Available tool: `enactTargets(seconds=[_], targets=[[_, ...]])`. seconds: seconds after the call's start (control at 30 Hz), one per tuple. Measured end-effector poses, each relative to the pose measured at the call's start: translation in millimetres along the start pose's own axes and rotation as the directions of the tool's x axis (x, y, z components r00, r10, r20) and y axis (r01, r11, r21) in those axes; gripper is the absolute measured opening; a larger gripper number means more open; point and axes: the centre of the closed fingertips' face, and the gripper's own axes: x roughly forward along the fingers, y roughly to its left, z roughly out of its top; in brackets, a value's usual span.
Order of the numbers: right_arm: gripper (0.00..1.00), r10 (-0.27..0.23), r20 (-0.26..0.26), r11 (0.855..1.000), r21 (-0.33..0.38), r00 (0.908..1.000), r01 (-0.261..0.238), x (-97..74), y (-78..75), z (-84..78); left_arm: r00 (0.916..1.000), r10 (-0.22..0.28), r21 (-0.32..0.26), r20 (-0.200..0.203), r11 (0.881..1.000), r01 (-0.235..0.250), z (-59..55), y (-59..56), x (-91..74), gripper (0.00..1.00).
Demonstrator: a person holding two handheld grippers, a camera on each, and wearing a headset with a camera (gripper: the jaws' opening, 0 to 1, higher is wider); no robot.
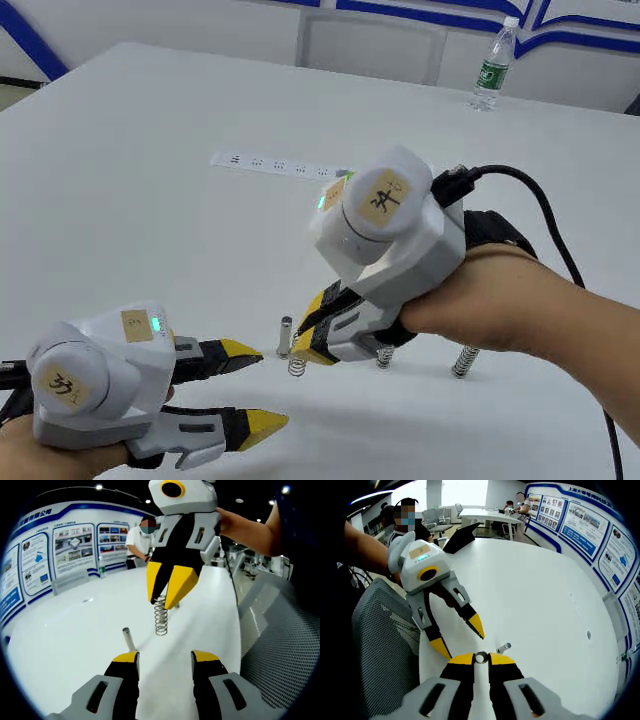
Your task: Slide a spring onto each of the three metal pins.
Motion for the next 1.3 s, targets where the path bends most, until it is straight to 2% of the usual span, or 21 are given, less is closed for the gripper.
enactTargets(seconds=[0.3,0.43,0.6,0.87,1.3], targets=[[0.11,-0.06,0.033,0.998,0.009,0.9976,0.06,-5.1,-27.0,12.5,0.9998,0.018,-0.03,-0.004,0.999,-0.018,-4.1,4.3,-4.5,0.51],[0.11,-0.079,0.051,0.997,0.021,0.9956,0.078,-1.2,-38.7,17.6,0.9997,0.023,-0.039,-0.005,0.999,-0.023,-4.5,5.5,-4.9,0.54],[0.11,-0.085,0.048,0.996,0.028,0.9952,0.083,4.9,-45.5,17.8,0.9996,0.026,-0.048,-0.005,0.999,-0.026,-4.7,5.6,-5.6,0.56],[0.11,-0.073,0.032,0.997,0.037,0.9968,0.072,15.7,-46.9,14.4,0.9994,0.034,-0.061,-0.008,0.998,-0.035,-5.6,6.5,-6.0,0.61],[0.11,-0.069,0.011,0.997,0.037,0.9975,0.069,23.0,-49.1,9.9,0.9992,0.039,-0.068,-0.009,0.997,-0.039,-8.0,8.0,-7.3,0.61]])
